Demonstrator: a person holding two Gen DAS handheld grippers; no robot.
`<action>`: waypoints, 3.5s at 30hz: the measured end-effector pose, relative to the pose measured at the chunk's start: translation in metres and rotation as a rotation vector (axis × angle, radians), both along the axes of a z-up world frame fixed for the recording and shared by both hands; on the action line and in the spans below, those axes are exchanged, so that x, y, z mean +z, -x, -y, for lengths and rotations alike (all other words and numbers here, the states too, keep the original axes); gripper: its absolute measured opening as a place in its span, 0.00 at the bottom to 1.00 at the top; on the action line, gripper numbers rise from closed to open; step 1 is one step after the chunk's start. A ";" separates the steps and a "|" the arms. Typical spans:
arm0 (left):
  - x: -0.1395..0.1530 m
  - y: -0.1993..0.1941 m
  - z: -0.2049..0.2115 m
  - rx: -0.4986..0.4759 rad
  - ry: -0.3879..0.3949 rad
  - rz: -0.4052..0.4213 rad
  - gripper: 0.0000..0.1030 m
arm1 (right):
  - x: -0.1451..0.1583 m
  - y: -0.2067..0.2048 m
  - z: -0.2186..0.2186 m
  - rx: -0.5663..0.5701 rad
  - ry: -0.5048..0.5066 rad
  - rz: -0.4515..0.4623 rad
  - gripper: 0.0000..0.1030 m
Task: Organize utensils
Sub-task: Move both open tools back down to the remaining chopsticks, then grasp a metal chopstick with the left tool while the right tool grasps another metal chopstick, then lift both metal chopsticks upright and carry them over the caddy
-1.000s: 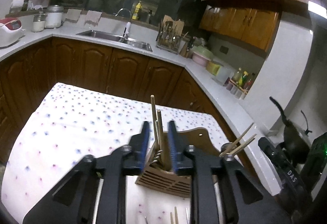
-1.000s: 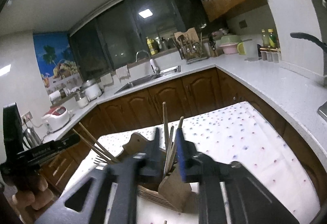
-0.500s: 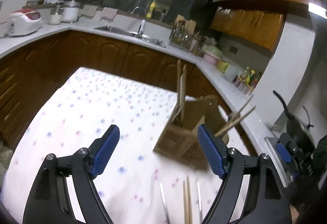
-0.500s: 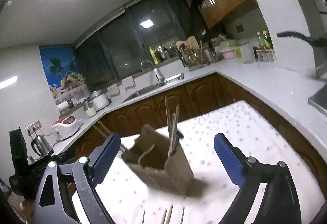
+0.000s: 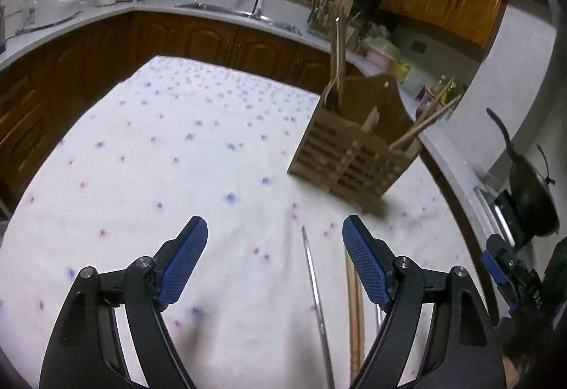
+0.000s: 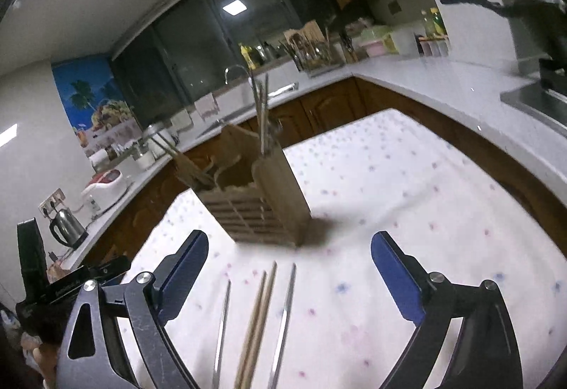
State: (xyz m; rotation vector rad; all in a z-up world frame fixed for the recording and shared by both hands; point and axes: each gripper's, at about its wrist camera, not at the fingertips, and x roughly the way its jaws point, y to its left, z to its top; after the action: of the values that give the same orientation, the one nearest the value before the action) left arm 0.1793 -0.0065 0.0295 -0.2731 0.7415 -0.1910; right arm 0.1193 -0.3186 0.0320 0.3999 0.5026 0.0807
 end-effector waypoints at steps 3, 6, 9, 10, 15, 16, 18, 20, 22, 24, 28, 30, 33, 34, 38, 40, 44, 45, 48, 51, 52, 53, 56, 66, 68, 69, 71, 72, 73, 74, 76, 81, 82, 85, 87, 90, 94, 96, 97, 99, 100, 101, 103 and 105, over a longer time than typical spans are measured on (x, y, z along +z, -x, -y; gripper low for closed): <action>-0.009 0.003 0.002 -0.005 -0.009 -0.024 0.78 | -0.010 0.006 0.000 -0.002 0.001 -0.026 0.92; -0.017 0.007 0.005 -0.011 -0.028 -0.042 0.78 | -0.018 0.009 -0.002 -0.001 0.006 -0.048 0.92; -0.023 0.009 0.009 -0.017 -0.051 -0.060 0.78 | -0.026 0.010 -0.003 0.001 0.015 -0.071 0.92; -0.026 0.009 0.011 -0.019 -0.057 -0.067 0.78 | -0.027 0.010 -0.003 0.002 0.015 -0.075 0.92; -0.035 0.005 0.020 -0.040 -0.083 -0.104 0.78 | -0.032 0.009 -0.005 0.010 0.025 -0.087 0.92; -0.037 0.004 0.023 -0.048 -0.090 -0.111 0.78 | -0.033 0.009 -0.006 0.011 0.029 -0.090 0.92; -0.039 0.001 0.029 -0.058 -0.104 -0.116 0.78 | -0.034 0.007 -0.006 0.010 0.034 -0.098 0.92; -0.041 -0.003 0.035 -0.069 -0.113 -0.119 0.78 | -0.036 0.006 -0.005 0.008 0.034 -0.107 0.92; -0.044 -0.008 0.043 -0.084 -0.126 -0.128 0.78 | -0.038 0.005 -0.004 0.008 0.032 -0.111 0.92; -0.049 -0.014 0.050 -0.099 -0.133 -0.139 0.71 | -0.039 0.003 -0.003 0.006 0.034 -0.116 0.92; -0.063 -0.030 0.066 -0.149 -0.121 -0.185 0.51 | -0.041 0.000 0.001 0.002 0.034 -0.125 0.92; -0.070 -0.037 0.072 -0.157 -0.127 -0.197 0.51 | -0.042 0.000 0.002 0.001 0.035 -0.132 0.91; -0.081 -0.046 0.081 -0.182 -0.139 -0.228 0.43 | -0.044 -0.001 0.003 -0.002 0.036 -0.137 0.91; -0.080 -0.044 0.085 -0.181 -0.174 -0.203 0.39 | -0.044 -0.001 0.003 -0.002 0.036 -0.138 0.91; -0.083 -0.036 0.079 -0.204 -0.224 -0.190 0.14 | -0.044 -0.005 0.000 0.013 0.043 -0.145 0.82; -0.084 -0.029 0.067 -0.222 -0.218 -0.185 0.10 | -0.046 -0.009 -0.002 0.025 0.042 -0.161 0.75; -0.084 -0.016 0.047 -0.243 -0.205 -0.196 0.10 | -0.054 -0.017 -0.011 0.066 0.042 -0.201 0.62; -0.083 -0.016 0.042 -0.242 -0.185 -0.210 0.10 | -0.056 -0.020 -0.014 0.080 0.047 -0.211 0.60; -0.083 -0.021 0.037 -0.217 -0.149 -0.235 0.10 | -0.061 -0.031 -0.027 0.119 0.066 -0.233 0.56; -0.083 -0.029 0.039 -0.191 -0.142 -0.259 0.12 | -0.065 -0.047 -0.036 0.147 0.085 -0.257 0.49; -0.083 -0.032 0.041 -0.186 -0.144 -0.263 0.14 | -0.067 -0.054 -0.040 0.158 0.095 -0.270 0.47; -0.083 -0.035 0.043 -0.181 -0.150 -0.269 0.15 | -0.068 -0.061 -0.044 0.170 0.109 -0.283 0.45; -0.082 -0.042 0.052 -0.167 -0.187 -0.270 0.15 | -0.076 -0.083 -0.055 0.191 0.160 -0.321 0.37; -0.084 -0.044 0.069 -0.188 -0.296 -0.202 0.08 | -0.089 -0.104 -0.069 0.170 0.306 -0.367 0.08; -0.083 -0.043 0.064 -0.194 -0.271 -0.205 0.06 | -0.088 -0.101 -0.062 0.173 0.267 -0.367 0.06; -0.082 -0.042 0.060 -0.195 -0.254 -0.208 0.06 | -0.088 -0.098 -0.058 0.170 0.250 -0.365 0.05; -0.081 -0.039 0.054 -0.189 -0.234 -0.211 0.04 | -0.086 -0.091 -0.053 0.174 0.204 -0.353 0.05; -0.081 -0.036 0.051 -0.187 -0.222 -0.211 0.04 | -0.084 -0.088 -0.051 0.173 0.186 -0.346 0.05; -0.079 -0.033 0.047 -0.187 -0.208 -0.210 0.04 | -0.080 -0.082 -0.049 0.174 0.170 -0.333 0.05; -0.078 -0.030 0.044 -0.186 -0.196 -0.208 0.04 | -0.075 -0.075 -0.048 0.176 0.157 -0.316 0.05; -0.070 -0.023 0.038 -0.181 -0.174 -0.190 0.04 | -0.065 -0.066 -0.047 0.182 0.136 -0.289 0.05; -0.039 -0.009 0.022 -0.173 -0.093 -0.135 0.04 | -0.036 -0.048 -0.046 0.187 0.108 -0.214 0.05; -0.029 -0.005 0.020 -0.173 -0.081 -0.114 0.04 | -0.028 -0.043 -0.045 0.188 0.103 -0.193 0.05; -0.004 0.004 0.016 -0.179 -0.062 -0.057 0.04 | -0.004 -0.030 -0.044 0.189 0.091 -0.131 0.04; 0.011 0.008 0.013 -0.182 -0.046 -0.026 0.04 | 0.011 -0.023 -0.043 0.189 0.083 -0.096 0.04; 0.029 0.015 0.009 -0.185 -0.019 0.013 0.04 | 0.029 -0.015 -0.042 0.186 0.083 -0.049 0.04; 0.050 0.023 0.006 -0.189 -0.003 0.061 0.04 | 0.051 -0.006 -0.039 0.177 0.085 0.012 0.04; 0.057 0.026 0.006 -0.190 -0.001 0.079 0.04 | 0.059 -0.004 -0.037 0.173 0.087 0.038 0.04; 0.060 0.028 0.007 -0.190 -0.001 0.086 0.04 | 0.062 -0.002 -0.035 0.171 0.086 0.045 0.04; 0.064 0.030 0.007 -0.189 -0.004 0.095 0.04 | 0.065 -0.002 -0.034 0.164 0.085 0.054 0.04; 0.065 0.029 0.007 -0.188 -0.004 0.097 0.04 | 0.065 -0.003 -0.033 0.161 0.084 0.056 0.04; 0.066 0.029 0.007 -0.187 -0.004 0.098 0.04 | 0.066 -0.003 -0.032 0.160 0.084 0.057 0.04; 0.067 0.029 0.006 -0.185 -0.004 0.102 0.04 | 0.066 -0.004 -0.031 0.161 0.083 0.057 0.04; 0.068 0.028 0.006 -0.181 -0.001 0.105 0.04 | 0.066 -0.003 -0.031 0.160 0.084 0.057 0.04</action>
State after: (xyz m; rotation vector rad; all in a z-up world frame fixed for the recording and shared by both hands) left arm 0.1511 -0.0121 0.0974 -0.1929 0.6623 -0.3740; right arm 0.1224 -0.2879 0.0980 0.2738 0.4793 0.2245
